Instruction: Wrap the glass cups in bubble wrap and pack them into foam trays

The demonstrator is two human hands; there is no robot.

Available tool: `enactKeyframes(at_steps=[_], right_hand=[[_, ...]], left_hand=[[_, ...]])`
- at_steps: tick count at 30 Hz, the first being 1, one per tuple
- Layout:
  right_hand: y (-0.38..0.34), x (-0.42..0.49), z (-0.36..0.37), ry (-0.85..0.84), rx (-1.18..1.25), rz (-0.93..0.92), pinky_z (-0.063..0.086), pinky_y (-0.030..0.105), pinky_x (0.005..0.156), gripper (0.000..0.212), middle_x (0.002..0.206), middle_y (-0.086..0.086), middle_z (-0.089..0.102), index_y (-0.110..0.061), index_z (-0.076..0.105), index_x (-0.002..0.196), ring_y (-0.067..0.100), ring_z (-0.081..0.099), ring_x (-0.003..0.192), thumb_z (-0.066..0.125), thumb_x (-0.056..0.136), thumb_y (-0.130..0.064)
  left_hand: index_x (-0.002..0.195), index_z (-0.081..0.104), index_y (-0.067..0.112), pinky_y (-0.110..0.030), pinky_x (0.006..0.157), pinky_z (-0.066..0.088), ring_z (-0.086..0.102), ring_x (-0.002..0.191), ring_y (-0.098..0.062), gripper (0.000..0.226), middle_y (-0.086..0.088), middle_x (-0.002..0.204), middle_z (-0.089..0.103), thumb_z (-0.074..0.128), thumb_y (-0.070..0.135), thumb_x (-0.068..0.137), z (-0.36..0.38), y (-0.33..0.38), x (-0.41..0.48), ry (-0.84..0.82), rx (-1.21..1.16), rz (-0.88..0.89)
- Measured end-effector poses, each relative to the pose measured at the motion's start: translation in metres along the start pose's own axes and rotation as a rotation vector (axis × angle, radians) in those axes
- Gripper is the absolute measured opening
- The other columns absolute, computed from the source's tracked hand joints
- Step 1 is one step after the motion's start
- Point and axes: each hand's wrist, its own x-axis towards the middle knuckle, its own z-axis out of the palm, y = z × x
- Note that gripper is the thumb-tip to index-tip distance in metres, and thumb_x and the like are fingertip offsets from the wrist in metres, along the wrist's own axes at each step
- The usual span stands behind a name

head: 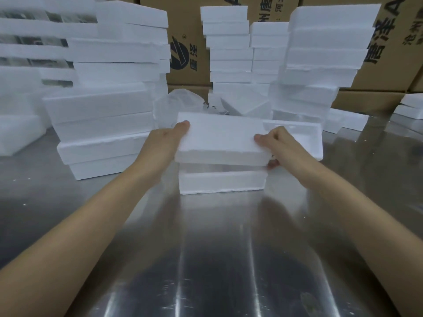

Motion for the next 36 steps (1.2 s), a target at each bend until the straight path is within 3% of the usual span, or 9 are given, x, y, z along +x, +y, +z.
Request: enactKeyframes(at_steps=[2,6,14,17,22,26,30,33,36], right_hand=[[0.003,-0.001,0.002,0.030,-0.087,-0.023,0.042,0.031,0.071,0.039,0.076,-0.006,0.051,-0.022,0.038,0.076,0.011,0.054,0.063,0.057,0.085,-0.055],[0.006,-0.002,0.005,0.050,-0.089,-0.045,0.038,0.031,0.070,0.040,0.075,-0.005,0.048,-0.020,0.038,0.078,0.014,0.049,0.070,0.055,0.087,-0.055],[0.009,0.005,-0.008,-0.124,0.086,0.020,0.057,0.028,0.069,0.035,0.088,-0.001,0.056,-0.019,0.042,0.084,0.012,0.063,0.085,0.066,0.085,-0.045],[0.013,0.004,-0.011,-0.190,0.062,0.032,0.056,0.026,0.068,0.038,0.081,-0.007,0.058,-0.020,0.044,0.081,0.006,0.063,0.081,0.068,0.080,-0.049],[0.015,0.004,-0.006,-0.192,0.061,0.029,0.054,0.022,0.063,0.038,0.095,-0.003,0.057,-0.021,0.041,0.083,0.004,0.062,0.086,0.067,0.082,-0.050],[0.014,0.001,-0.004,-0.209,0.088,0.023,0.055,0.021,0.065,0.043,0.119,-0.010,0.061,-0.035,0.042,0.119,0.000,0.065,0.095,0.062,0.085,-0.052],[0.009,-0.005,-0.003,-0.235,0.018,-0.028,0.053,0.014,0.063,0.045,0.123,-0.022,0.058,-0.049,0.044,0.133,-0.008,0.062,0.095,0.050,0.090,-0.059],[0.006,-0.009,-0.001,-0.216,-0.029,-0.046,0.054,0.015,0.062,0.043,0.123,-0.028,0.055,-0.053,0.045,0.131,-0.005,0.059,0.103,0.043,0.090,-0.065],[0.006,-0.010,0.002,-0.191,-0.088,-0.065,0.053,0.018,0.062,0.041,0.123,-0.030,0.053,-0.055,0.044,0.130,-0.003,0.057,0.105,0.036,0.091,-0.066]], left_hand=[[0.091,0.068,0.024,-0.019,0.068,0.047,0.066,0.079,-0.009,0.032,0.012,0.085,0.072,0.055,0.053,0.090,-0.001,-0.001,0.002,-0.050,-0.047,-0.067],[0.102,0.065,0.030,-0.029,0.093,0.046,0.064,0.096,-0.012,0.026,0.011,0.097,0.072,0.055,0.051,0.091,-0.001,-0.004,0.001,-0.121,-0.142,-0.140],[0.110,0.067,0.026,-0.030,0.092,0.051,0.068,0.099,-0.013,0.029,0.006,0.100,0.075,0.059,0.047,0.091,-0.006,0.000,-0.001,-0.198,-0.149,-0.208],[0.108,0.068,0.021,-0.028,0.093,0.050,0.066,0.103,-0.015,0.028,0.005,0.104,0.074,0.060,0.043,0.092,-0.004,-0.003,-0.001,-0.195,-0.101,-0.212],[0.105,0.069,0.018,-0.023,0.084,0.050,0.066,0.102,-0.015,0.026,0.003,0.104,0.073,0.060,0.039,0.093,-0.001,-0.008,0.001,-0.161,-0.097,-0.204],[0.116,0.060,0.025,-0.023,0.084,0.046,0.062,0.105,-0.008,0.028,0.014,0.114,0.068,0.054,0.043,0.095,-0.003,-0.010,0.004,-0.217,-0.037,-0.154],[0.106,0.064,0.037,-0.019,0.075,0.044,0.066,0.091,0.003,0.021,0.024,0.097,0.071,0.045,0.042,0.099,-0.011,-0.011,0.004,-0.353,0.040,-0.083],[0.108,0.064,0.040,-0.020,0.081,0.045,0.065,0.098,0.002,0.027,0.023,0.103,0.071,0.042,0.051,0.098,-0.014,-0.013,0.004,-0.404,0.089,-0.018],[0.121,0.054,0.050,-0.024,0.095,0.043,0.058,0.113,0.005,0.052,0.026,0.121,0.062,0.042,0.079,0.080,-0.024,-0.017,0.005,-0.558,0.126,0.024]])
